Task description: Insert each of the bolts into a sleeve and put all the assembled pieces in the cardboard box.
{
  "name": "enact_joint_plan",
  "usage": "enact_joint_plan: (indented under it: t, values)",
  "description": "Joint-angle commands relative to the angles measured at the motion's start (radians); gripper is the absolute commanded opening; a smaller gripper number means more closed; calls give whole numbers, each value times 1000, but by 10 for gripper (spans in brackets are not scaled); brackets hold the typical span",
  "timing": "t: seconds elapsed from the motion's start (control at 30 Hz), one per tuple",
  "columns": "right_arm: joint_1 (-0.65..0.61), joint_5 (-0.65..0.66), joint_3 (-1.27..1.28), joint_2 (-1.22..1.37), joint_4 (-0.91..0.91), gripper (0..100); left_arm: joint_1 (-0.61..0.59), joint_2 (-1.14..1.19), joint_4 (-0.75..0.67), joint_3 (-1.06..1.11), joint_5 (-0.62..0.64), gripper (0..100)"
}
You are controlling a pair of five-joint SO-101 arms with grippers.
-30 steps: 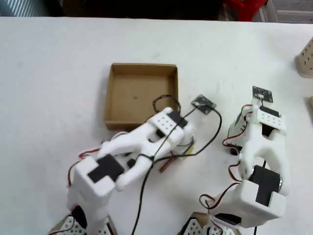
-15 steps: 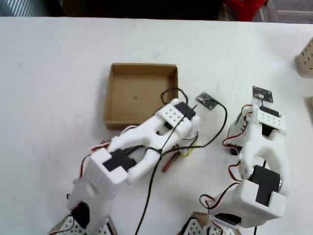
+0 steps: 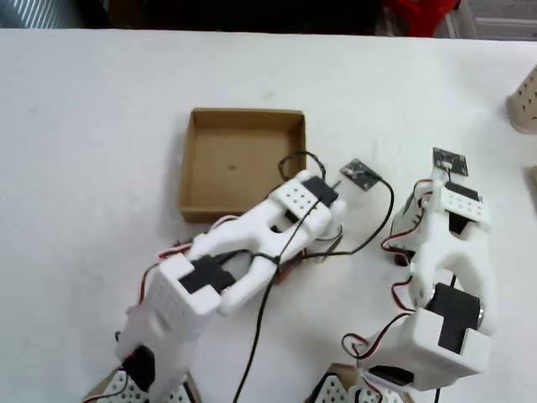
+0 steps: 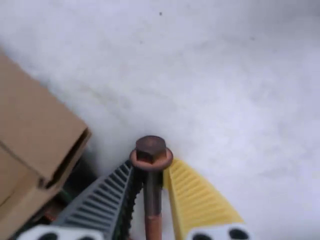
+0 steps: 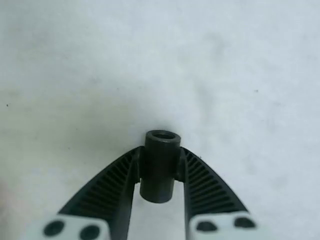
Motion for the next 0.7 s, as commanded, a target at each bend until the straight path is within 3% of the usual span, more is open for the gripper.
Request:
enact_joint_plan:
  t: [0.0,0.23,0.37,0.5,0.67]
  values:
    - [-24,15,-41,-15,28,17,-62,-108,-110,80,-9,20]
    - [-62,75,-41,-15,64,17,-150,-395,-301,353,-8,20]
    - [-64,80,-41,-15,70,17,-255,-453,-253,348,-3,20]
    - [-108,95,-35,-16,77,17,-351,-466,-190,299,89,20]
    - [-133,123,28,-84,58,17,-369,-484,-187,305,104,20]
